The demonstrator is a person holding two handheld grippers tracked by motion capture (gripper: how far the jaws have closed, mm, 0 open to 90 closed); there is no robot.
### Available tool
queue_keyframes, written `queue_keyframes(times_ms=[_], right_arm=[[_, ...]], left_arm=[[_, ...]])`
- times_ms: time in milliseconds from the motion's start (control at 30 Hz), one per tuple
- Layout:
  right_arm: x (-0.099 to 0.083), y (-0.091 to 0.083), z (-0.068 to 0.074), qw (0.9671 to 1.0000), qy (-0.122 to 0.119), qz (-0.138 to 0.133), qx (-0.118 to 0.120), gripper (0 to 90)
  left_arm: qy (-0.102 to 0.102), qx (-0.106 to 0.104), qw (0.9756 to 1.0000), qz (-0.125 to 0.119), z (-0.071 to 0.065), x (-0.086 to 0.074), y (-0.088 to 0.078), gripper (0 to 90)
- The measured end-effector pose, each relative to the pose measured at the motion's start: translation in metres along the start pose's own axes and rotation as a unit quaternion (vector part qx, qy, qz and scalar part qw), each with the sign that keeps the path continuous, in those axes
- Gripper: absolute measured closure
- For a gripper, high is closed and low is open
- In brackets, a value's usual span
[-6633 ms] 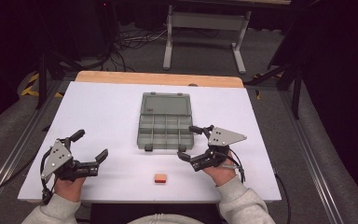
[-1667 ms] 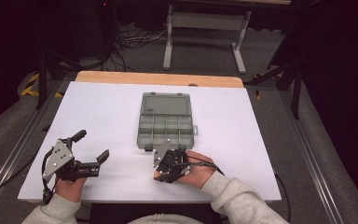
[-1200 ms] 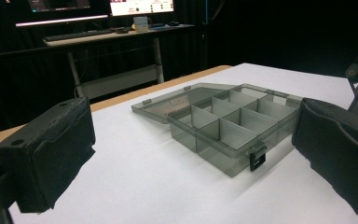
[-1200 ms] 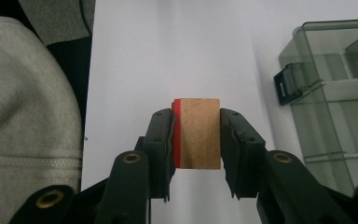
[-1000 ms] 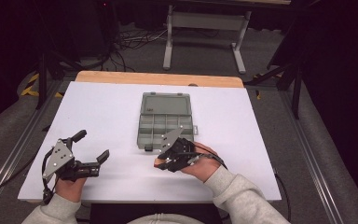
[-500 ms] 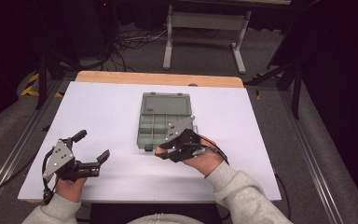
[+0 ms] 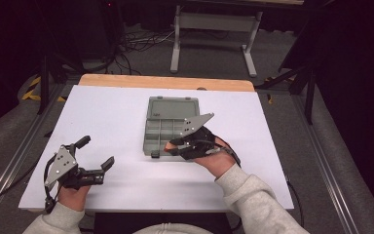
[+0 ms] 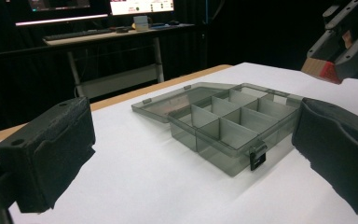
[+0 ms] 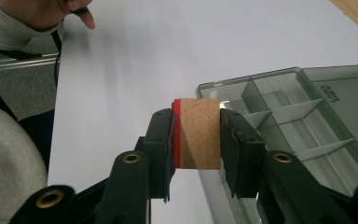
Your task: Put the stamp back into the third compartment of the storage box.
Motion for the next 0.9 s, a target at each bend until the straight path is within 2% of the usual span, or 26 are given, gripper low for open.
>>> queue_keyframes(times_ms=[400,900], right_arm=[[0.008,-0.001,-0.02,0.9995,0.017,0.0,-0.027,66.1],[0.009,0.005,-0.048,0.9977,0.044,0.005,-0.051,66.2]], left_arm=[[0.0,0.001,1.0,0.0,0.0,0.0,0.0,0.3],[0.0,0.0,1.0,0.001,0.001,0.0,0.0,0.3]])
Point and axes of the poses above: each handheld gripper's, and its own axes: y roughly forward along the jaws, x roughly out of its top, z roughly to its left, the point moved 5 cm from there along y, roughly forward along the jaws, and after that the axes turned 12 degrees about -x, right-handed, at the moved point
